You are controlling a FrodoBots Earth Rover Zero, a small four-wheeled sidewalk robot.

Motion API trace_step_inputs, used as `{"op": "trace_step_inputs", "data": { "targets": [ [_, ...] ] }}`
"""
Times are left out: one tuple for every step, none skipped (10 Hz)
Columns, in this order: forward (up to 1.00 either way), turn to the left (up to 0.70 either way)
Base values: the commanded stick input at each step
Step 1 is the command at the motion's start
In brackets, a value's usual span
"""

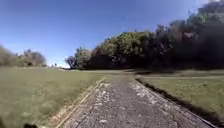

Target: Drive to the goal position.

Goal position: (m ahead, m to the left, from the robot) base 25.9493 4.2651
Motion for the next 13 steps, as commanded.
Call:
{"op": "trace_step_inputs", "data": {
  "targets": [
    [0.5, 0.0],
    [0.5, 0.0],
    [0.5, 0.0],
    [0.5, 0.0],
    [0.5, 0.0],
    [0.5, 0.0],
    [0.5, 0.0],
    [0.5, 0.0],
    [0.5, 0.0],
    [0.5, 0.0],
    [0.5, 0.0],
    [0.5, 0.0],
    [0.5, 0.0]
  ]
}}
